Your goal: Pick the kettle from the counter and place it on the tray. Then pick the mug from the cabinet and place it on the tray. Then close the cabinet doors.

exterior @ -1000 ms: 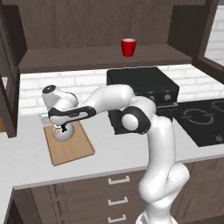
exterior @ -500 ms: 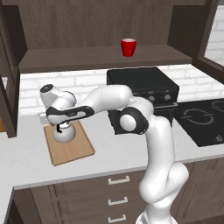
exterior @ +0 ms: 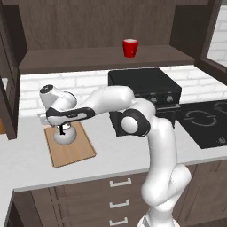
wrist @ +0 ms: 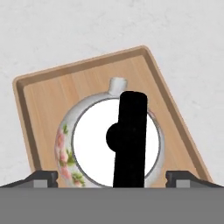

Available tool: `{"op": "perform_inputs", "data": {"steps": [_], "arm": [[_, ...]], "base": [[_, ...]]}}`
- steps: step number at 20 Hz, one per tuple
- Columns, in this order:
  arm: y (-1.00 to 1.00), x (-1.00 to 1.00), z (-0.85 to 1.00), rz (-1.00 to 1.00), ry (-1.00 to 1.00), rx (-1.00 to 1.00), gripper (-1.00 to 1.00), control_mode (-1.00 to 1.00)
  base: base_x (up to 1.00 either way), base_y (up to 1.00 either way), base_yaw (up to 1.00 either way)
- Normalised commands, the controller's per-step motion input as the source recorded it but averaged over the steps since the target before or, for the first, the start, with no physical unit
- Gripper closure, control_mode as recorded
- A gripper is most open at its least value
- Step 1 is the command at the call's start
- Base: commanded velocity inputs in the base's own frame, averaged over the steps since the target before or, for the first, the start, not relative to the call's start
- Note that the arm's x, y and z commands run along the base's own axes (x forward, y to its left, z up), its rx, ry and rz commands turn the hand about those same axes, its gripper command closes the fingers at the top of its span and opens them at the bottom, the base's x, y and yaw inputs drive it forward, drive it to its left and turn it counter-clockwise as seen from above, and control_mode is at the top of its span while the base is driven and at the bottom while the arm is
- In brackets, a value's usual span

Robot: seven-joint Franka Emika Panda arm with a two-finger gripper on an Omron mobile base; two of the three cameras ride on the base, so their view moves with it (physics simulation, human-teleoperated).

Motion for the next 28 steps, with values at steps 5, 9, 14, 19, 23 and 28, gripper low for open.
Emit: {"op": "perform_inputs", "data": {"steps": [5,9,14,19,23,28], "arm": [[-0.1,-0.2,0.36,-0.09,-0.01,0.0,-1.0,-1.0],[-0.32,-0.38,0.4,-0.1,-0.01,0.0,-1.0,-1.0],[-0.61,-0.5,0.14,-0.06,-0.06,0.0,-1.0,-1.0],[-0.88,-0.44,0.16,-0.02,-0.05,0.0,-1.0,-1.0],[-0.98,-0.2,0.13,0.0,-0.01,0.0,-1.0,-1.0],[-1.0,-0.07,0.14,0.0,0.0,0.0,-1.0,-1.0]], "base": [[0.0,0.0,0.0],[0.0,0.0,0.0],[0.0,0.0,0.0],[0.0,0.0,0.0],[0.0,0.0,0.0],[0.0,0.0,0.0]]}}
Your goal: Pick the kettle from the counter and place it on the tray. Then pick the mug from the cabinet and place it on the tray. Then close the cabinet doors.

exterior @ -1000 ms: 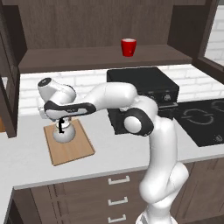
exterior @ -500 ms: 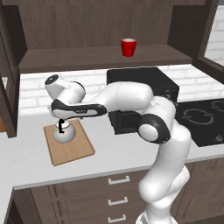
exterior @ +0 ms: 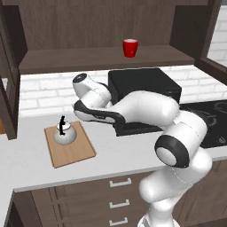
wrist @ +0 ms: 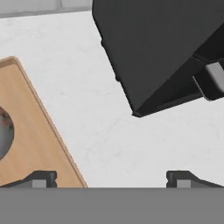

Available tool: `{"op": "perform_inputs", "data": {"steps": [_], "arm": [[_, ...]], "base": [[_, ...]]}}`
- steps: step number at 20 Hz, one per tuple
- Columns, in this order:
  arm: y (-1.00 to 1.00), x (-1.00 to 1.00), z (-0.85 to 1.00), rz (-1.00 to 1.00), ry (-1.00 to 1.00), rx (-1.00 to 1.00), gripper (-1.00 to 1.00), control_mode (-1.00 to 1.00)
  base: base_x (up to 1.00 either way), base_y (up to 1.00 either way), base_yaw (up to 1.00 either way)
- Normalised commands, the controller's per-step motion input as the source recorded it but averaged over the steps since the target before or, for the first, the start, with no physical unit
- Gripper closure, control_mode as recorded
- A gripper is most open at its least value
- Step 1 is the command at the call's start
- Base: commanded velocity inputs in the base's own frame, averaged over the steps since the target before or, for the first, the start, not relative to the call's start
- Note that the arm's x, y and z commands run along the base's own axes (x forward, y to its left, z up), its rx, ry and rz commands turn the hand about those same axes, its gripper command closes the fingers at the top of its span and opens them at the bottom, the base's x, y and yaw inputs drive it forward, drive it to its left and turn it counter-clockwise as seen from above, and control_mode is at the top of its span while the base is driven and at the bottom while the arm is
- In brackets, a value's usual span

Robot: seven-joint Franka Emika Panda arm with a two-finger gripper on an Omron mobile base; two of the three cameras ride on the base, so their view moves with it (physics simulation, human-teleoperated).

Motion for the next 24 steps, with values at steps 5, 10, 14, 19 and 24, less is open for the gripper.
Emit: {"op": "perform_inputs", "data": {"steps": [5,10,14,19,24], "arm": [[-0.98,-0.13,0.3,0.0,0.0,0.0,-1.0,-1.0],[-0.95,-0.15,0.38,0.0,0.0,0.0,-1.0,-1.0],[-0.86,-0.22,0.39,0.0,0.0,0.0,-1.0,-1.0],[-0.76,-0.32,0.25,0.0,0.0,-0.04,-1.0,-1.0],[-0.68,-0.42,0.02,0.0,-0.06,-0.06,-1.0,-1.0]], "base": [[0.0,0.0,0.0],[0.0,0.0,0.0],[0.0,0.0,0.0],[0.0,0.0,0.0],[0.0,0.0,0.0]]}}
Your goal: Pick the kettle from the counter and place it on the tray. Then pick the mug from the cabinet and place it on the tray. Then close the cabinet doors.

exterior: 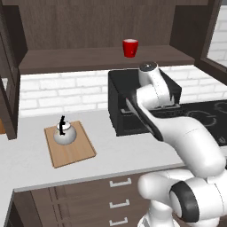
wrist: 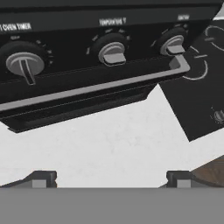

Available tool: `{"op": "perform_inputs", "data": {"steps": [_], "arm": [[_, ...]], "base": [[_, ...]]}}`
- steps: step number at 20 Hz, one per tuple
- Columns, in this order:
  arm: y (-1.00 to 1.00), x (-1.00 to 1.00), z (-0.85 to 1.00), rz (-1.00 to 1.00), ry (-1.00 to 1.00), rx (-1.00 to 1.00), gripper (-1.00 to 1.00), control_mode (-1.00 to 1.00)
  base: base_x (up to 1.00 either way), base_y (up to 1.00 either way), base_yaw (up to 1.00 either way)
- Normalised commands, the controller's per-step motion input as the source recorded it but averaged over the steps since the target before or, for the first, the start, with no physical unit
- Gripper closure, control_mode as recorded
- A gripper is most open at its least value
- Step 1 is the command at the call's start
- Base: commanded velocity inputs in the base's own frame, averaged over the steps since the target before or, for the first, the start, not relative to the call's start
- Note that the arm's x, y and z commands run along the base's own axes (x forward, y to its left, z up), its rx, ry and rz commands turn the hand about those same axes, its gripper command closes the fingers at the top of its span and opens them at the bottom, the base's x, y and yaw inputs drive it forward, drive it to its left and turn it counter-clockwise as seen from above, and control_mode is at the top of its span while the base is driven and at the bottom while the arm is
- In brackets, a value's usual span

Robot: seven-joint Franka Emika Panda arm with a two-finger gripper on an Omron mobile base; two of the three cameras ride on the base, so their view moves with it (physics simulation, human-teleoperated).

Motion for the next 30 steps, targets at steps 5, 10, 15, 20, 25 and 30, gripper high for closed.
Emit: {"op": "perform_inputs", "data": {"steps": [5,10,15,20,25,30], "arm": [[-0.54,-0.29,0.33,0.01,-0.24,-0.12,-1.0,-1.0],[-0.36,-0.03,0.63,0.05,-0.22,-0.08,-1.0,-1.0],[0.15,0.13,0.74,0.25,-0.16,0.0,-1.0,-1.0],[0.32,0.17,0.7,0.27,-0.19,0.0,-1.0,-1.0],[0.38,0.13,0.63,0.24,-0.22,0.0,-1.0,-1.0],[0.39,0.09,0.23,0.11,-0.23,0.07,-1.0,-1.0]], "base": [[0.0,0.0,0.0],[0.0,0.0,0.0],[0.0,0.0,0.0],[0.0,0.0,0.0],[0.0,0.0,0.0],[0.0,0.0,0.0]]}}
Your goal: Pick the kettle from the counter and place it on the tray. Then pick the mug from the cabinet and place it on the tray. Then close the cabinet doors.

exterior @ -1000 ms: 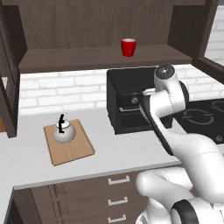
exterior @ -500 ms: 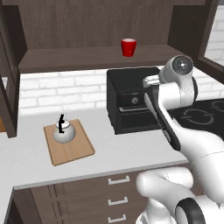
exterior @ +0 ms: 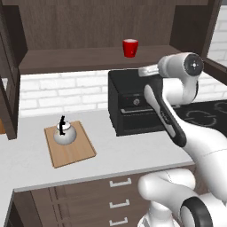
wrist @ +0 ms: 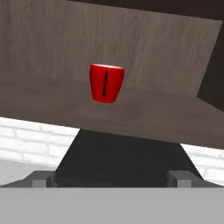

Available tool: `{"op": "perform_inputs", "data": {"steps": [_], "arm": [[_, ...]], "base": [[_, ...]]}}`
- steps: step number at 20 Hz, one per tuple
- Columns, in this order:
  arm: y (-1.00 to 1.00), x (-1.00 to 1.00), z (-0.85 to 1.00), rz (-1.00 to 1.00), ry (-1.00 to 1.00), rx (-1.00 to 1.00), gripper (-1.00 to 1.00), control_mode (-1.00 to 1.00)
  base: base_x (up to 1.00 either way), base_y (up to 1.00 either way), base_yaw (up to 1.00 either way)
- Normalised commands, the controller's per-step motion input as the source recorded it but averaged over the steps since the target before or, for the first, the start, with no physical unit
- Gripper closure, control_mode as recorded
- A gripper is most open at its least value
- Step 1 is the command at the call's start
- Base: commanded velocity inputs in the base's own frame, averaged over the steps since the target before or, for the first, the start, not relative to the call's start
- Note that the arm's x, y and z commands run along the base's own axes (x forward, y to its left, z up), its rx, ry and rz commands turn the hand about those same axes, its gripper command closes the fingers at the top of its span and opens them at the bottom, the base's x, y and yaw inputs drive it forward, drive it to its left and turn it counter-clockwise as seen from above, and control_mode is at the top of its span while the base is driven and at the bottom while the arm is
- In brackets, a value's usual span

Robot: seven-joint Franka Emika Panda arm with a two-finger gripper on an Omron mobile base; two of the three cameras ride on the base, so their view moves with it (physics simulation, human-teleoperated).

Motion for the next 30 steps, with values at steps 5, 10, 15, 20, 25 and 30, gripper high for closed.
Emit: {"op": "perform_inputs", "data": {"steps": [5,10,15,20,25,30], "arm": [[0.11,0.0,0.17,0.01,-0.17,0.03,-1.0,-1.0],[0.03,0.01,0.0,0.0,0.0,0.0,-1.0,-1.0],[0.0,0.0,0.08,0.0,0.0,0.01,-1.0,-1.0],[0.0,0.01,0.22,0.0,-0.04,0.0,-1.0,-1.0],[0.02,0.13,0.3,0.0,-0.05,0.0,-1.0,-1.0],[0.11,0.21,0.18,0.0,0.0,0.0,-1.0,-1.0]], "base": [[0.0,0.0,0.0],[0.0,0.0,0.0],[0.0,0.0,0.0],[0.0,0.0,0.0],[0.0,0.0,0.0],[0.0,0.0,0.0]]}}
